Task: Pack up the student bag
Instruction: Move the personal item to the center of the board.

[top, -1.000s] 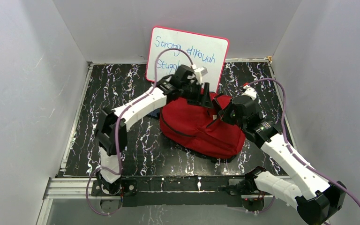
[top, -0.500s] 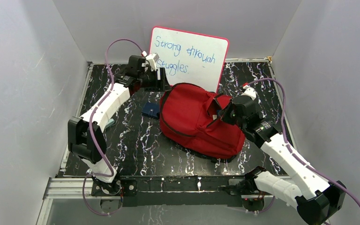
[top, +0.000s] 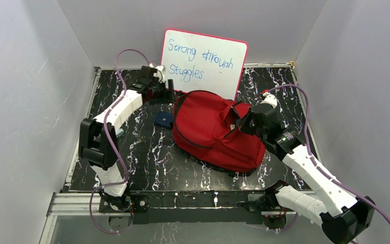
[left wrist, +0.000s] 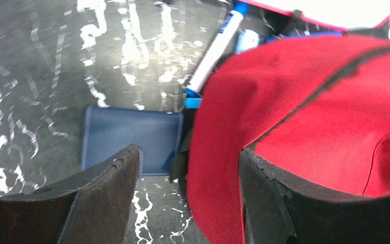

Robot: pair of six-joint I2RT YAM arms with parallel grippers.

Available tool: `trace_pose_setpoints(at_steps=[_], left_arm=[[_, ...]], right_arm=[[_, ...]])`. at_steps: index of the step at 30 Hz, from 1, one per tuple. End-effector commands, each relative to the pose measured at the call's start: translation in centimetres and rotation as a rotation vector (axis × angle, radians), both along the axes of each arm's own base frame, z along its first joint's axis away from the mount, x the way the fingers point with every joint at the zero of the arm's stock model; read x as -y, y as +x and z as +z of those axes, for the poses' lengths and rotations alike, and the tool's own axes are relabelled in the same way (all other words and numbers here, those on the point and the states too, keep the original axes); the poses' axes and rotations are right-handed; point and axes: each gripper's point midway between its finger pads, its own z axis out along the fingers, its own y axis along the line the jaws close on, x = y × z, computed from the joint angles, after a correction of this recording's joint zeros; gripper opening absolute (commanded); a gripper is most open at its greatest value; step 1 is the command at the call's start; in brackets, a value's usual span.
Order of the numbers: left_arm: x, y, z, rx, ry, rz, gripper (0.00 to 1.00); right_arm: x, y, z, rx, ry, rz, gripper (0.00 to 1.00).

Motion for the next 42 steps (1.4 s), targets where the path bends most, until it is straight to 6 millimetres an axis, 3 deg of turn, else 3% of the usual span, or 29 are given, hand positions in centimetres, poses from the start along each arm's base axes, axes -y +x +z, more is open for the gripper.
trace_pose_setpoints(at_steps=[1,4,8,14,17,23,26,31,38,42], left_arm=[[-7.5,2.0,2.9,0.071,-0.073,0.345,0.68],[-10.2,2.2,1.5,0.059,-0.07,0.459,0.67],[-10.5,2.7,-2.1,-0.041,0.006,0.435,0.66],[-9.0,4.3,-5.5,-0.112,0.133,0.355,0.61],[-6.7,5.4,-5.5,-0.072,0.161,0.297,0.61],[-3.0,6.9,-7.8,-0.075,0.162,0.174,0.56],[-1.7,6.3,-8.9,-0.102,0.151,0.115,0.51],[-1.3,3.9,-10.8,-0.153,0.224,0.054,0.49],[-3.9,-0.4,-12.9,-0.248,0.415,0.078,0.47],[-5.1,-3.2,-13.1,-0.287,0.447,0.093,0.46]], right_arm=[[0.1,0.5,1.8,0.079,0.029,-0.009,0.0],[0.2,0.4,1.5,0.076,0.03,-0.011,0.0],[0.2,0.3,1.2,0.073,0.032,-0.009,0.0],[0.5,0.1,0.8,0.079,0.022,-0.012,0.0],[0.7,0.2,0.9,0.088,0.011,-0.014,0.0],[0.8,0.1,1.2,0.1,0.007,-0.012,0.0],[1.0,0.0,1.1,0.099,0.006,-0.014,0.0],[1.2,-0.2,1.0,0.106,0.01,-0.021,0.0],[0.9,-0.2,1.2,0.11,0.016,-0.007,0.0],[0.7,-0.1,1.0,0.105,0.019,0.0,0.0]])
